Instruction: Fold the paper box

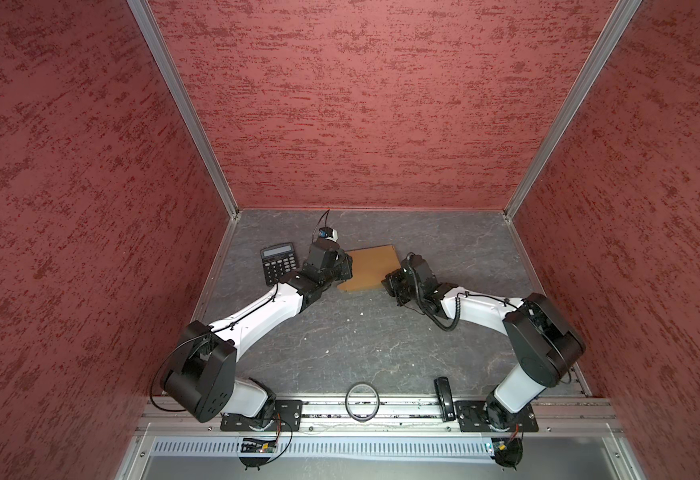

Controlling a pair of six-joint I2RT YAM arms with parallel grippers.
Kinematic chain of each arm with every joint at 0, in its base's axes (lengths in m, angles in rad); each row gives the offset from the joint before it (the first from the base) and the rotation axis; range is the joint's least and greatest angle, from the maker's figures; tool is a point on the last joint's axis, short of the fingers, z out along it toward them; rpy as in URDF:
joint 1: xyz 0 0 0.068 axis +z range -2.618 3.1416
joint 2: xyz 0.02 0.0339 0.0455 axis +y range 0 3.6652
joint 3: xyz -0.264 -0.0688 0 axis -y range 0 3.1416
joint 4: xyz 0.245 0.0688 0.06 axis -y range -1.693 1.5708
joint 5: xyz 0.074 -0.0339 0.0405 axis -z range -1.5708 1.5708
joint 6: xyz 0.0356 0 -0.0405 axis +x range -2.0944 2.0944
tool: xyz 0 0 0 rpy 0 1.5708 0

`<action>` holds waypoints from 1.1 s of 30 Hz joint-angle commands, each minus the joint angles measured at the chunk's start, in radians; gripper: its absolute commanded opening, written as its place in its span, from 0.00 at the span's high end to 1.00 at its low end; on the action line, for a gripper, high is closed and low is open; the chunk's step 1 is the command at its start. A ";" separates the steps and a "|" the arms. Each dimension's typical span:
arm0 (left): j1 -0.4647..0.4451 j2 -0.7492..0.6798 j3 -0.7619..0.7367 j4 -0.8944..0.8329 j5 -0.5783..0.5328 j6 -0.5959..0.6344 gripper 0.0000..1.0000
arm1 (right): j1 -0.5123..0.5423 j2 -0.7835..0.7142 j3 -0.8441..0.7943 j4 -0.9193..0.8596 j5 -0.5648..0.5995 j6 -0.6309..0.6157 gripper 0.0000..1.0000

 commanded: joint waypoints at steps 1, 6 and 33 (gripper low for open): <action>0.009 -0.032 -0.014 -0.023 0.011 -0.005 0.61 | 0.011 0.006 -0.030 0.028 0.045 0.146 0.97; 0.012 -0.046 -0.026 -0.031 0.007 -0.008 0.61 | 0.014 0.030 -0.055 0.066 0.048 0.164 0.96; 0.090 -0.109 -0.045 -0.054 -0.022 0.003 0.02 | 0.021 -0.043 -0.107 0.061 0.074 0.111 0.64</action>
